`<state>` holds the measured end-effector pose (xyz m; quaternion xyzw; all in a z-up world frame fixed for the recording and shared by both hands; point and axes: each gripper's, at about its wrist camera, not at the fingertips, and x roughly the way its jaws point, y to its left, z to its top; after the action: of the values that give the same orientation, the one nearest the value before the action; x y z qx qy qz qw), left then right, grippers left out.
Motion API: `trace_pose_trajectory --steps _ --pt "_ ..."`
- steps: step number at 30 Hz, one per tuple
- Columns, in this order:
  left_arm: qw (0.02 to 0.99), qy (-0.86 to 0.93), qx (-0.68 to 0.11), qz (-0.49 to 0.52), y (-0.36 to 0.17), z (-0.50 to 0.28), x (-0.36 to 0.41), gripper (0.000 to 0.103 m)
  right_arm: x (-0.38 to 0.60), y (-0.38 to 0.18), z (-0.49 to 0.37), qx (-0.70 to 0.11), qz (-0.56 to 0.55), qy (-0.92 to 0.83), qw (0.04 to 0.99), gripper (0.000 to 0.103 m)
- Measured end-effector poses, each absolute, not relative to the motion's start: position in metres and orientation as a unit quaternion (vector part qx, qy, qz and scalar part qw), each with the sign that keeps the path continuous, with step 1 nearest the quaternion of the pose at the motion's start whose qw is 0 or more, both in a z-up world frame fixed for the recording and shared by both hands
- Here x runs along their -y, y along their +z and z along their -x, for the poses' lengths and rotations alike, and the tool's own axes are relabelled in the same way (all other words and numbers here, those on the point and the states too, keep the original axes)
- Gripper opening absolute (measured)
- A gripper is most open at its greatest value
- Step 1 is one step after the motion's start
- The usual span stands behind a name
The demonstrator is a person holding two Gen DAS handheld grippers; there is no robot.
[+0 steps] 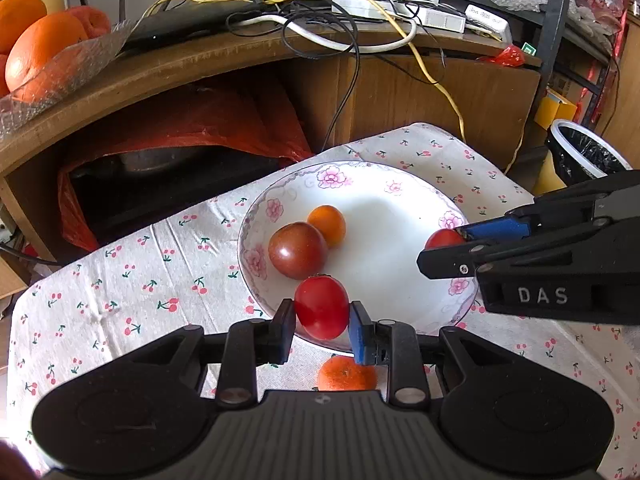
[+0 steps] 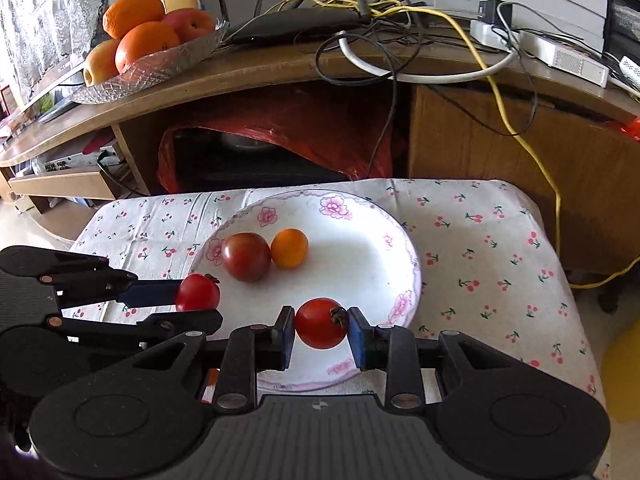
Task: Organize fruits
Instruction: 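Carry both red tomatoes into the white bowl and open both tools, then withdraw both tools from the bowl toward the remaining oranges and potatoes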
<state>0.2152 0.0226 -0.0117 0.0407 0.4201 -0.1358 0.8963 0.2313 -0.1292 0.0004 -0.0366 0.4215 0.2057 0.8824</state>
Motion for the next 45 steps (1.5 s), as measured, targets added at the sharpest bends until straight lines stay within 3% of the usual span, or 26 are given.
trace_pose_trajectory --steps 13,45 --pt "0.898 -0.134 -0.418 -0.037 -0.01 -0.216 -0.024 0.039 0.128 -0.005 -0.235 -0.425 0.036 0.206 0.881 0.031" --pt "0.9 -0.144 -0.407 -0.058 0.01 -0.16 -0.051 0.045 0.111 0.009 -0.192 -0.431 0.046 0.272 0.859 0.033"
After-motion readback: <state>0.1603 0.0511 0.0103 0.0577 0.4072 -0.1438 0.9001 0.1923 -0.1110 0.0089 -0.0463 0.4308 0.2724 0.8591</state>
